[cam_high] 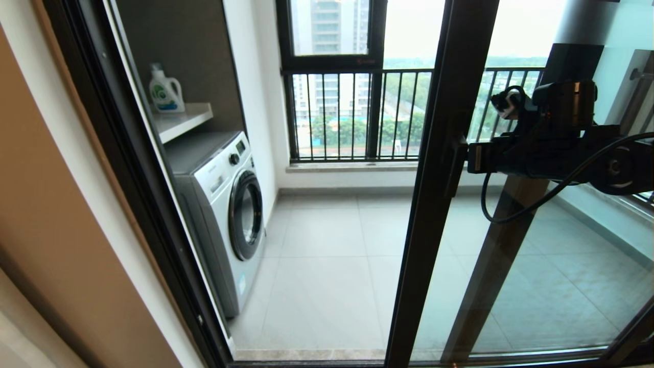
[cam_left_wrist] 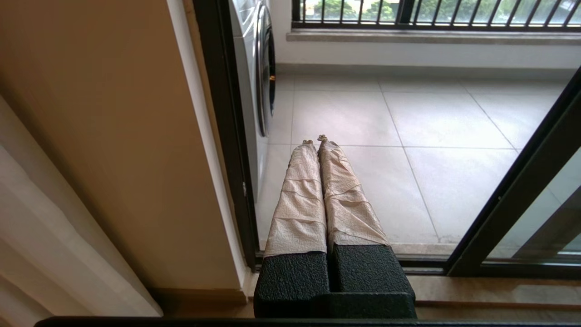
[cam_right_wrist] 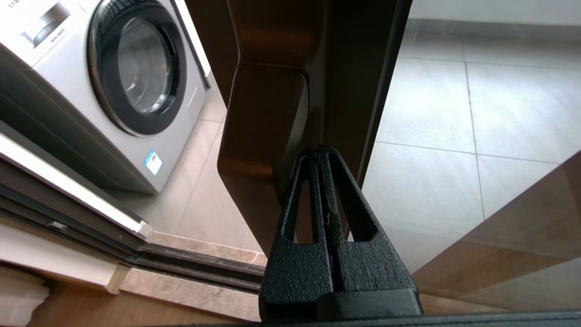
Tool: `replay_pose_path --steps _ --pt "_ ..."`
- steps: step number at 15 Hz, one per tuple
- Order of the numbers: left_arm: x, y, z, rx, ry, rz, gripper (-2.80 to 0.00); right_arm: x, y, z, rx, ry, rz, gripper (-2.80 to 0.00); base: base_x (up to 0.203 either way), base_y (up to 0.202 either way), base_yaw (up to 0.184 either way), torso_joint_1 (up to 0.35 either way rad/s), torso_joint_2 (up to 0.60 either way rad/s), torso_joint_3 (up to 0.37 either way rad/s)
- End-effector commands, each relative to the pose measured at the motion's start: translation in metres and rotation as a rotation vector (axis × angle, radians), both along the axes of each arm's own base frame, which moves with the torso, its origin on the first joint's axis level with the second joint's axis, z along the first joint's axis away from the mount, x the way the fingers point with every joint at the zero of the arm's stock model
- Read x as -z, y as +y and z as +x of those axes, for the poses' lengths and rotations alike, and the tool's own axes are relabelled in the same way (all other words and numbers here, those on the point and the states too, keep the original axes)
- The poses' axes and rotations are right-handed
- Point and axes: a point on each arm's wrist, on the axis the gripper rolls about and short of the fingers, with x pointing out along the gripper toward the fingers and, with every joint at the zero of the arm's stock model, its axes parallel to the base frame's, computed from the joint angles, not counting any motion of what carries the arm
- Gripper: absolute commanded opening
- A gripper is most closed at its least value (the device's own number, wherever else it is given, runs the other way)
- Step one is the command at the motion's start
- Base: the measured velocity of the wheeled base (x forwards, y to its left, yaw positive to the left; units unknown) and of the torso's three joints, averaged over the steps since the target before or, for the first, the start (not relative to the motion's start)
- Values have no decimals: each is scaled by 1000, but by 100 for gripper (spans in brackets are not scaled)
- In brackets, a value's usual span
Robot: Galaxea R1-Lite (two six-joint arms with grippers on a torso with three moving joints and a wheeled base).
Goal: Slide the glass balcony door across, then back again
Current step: Close the slid door
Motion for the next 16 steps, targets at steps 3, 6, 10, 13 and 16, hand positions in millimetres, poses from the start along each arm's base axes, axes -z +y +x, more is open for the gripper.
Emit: replay_pose_path --steps 3,6,10,13,16 --pt "0 0 0 0 2 0 -280 1 12 -1 -31 6 10 -280 0 0 0 0 0 0" --pt "0 0 0 -1 1 0 -280 2 24 0 -54 8 17 -280 0 0 0 0 0 0" --pt "0 0 0 0 0 0 -280 5 39 5 -57 6 9 -280 0 0 0 0 0 0" --pt "0 0 0 0 1 0 -280 6 53 9 -76 0 6 -280 0 0 0 0 0 0" --pt "0 0 0 -1 1 0 -280 7 70 11 -96 -6 2 -280 0 0 0 0 0 0"
